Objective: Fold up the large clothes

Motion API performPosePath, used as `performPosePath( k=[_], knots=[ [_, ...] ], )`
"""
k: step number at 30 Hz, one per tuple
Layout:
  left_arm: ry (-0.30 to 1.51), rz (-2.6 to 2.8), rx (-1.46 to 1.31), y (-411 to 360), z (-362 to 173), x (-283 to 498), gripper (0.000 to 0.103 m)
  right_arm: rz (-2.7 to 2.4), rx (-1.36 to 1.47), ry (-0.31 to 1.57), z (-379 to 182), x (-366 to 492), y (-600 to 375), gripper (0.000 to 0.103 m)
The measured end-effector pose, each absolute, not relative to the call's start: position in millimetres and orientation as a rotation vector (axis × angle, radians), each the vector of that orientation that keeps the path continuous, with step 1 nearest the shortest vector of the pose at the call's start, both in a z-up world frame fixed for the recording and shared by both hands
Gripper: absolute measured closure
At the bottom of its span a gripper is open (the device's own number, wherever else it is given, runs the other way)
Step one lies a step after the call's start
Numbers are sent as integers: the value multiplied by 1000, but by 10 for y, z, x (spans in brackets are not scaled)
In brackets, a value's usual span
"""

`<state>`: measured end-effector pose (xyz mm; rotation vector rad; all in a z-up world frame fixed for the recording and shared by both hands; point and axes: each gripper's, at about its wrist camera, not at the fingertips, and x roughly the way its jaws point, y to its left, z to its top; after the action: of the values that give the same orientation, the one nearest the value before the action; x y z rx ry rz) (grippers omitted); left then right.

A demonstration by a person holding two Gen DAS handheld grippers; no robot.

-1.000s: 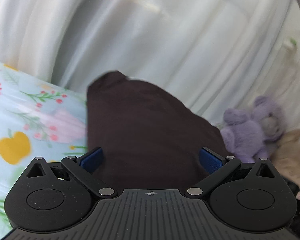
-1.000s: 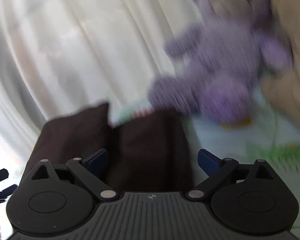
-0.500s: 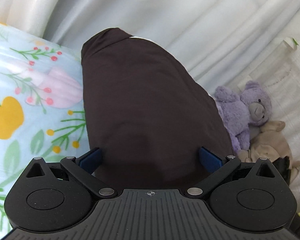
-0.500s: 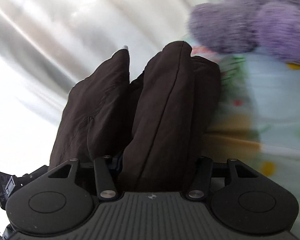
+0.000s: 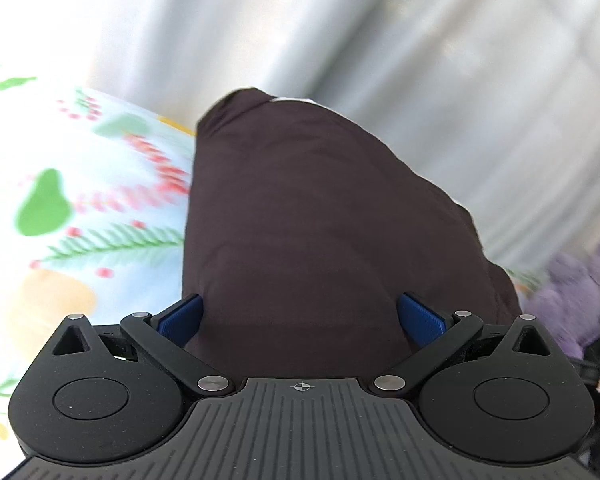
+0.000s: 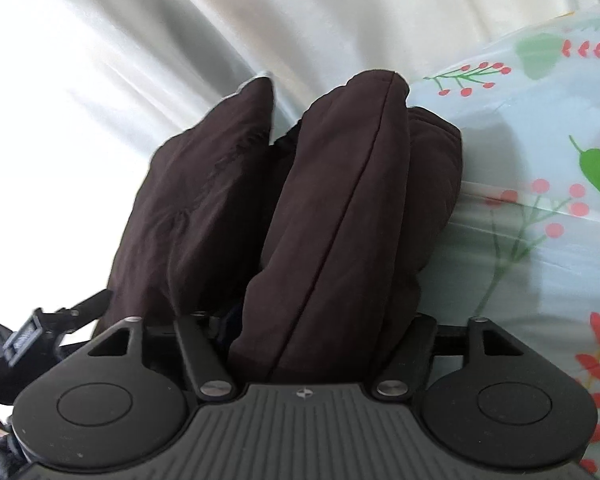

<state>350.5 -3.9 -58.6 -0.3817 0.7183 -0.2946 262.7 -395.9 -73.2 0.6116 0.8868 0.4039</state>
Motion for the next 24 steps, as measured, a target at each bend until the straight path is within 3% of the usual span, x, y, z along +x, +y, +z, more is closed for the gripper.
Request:
performPosePath(
  k=[4,8,13,19,24],
  knots=[
    [725,-270,-409,49,-521,3438,0,282,528,827,-503,2414,-4102,20],
    [685,-244,-320,45,-321,3340,0,113,418,610,-83,2076,-4097,20],
    [626,-177,-294,-65,-178,3343,0,265,437,452,134,2253,-3396,23],
    [500,-83,-269,-456,-259,3551,0,175,331,383,-151,2532,-2973,23],
    [446,-79,-183,-731,-579,3599,0,108,438,404,-588,2540,-3202,23]
  ],
)
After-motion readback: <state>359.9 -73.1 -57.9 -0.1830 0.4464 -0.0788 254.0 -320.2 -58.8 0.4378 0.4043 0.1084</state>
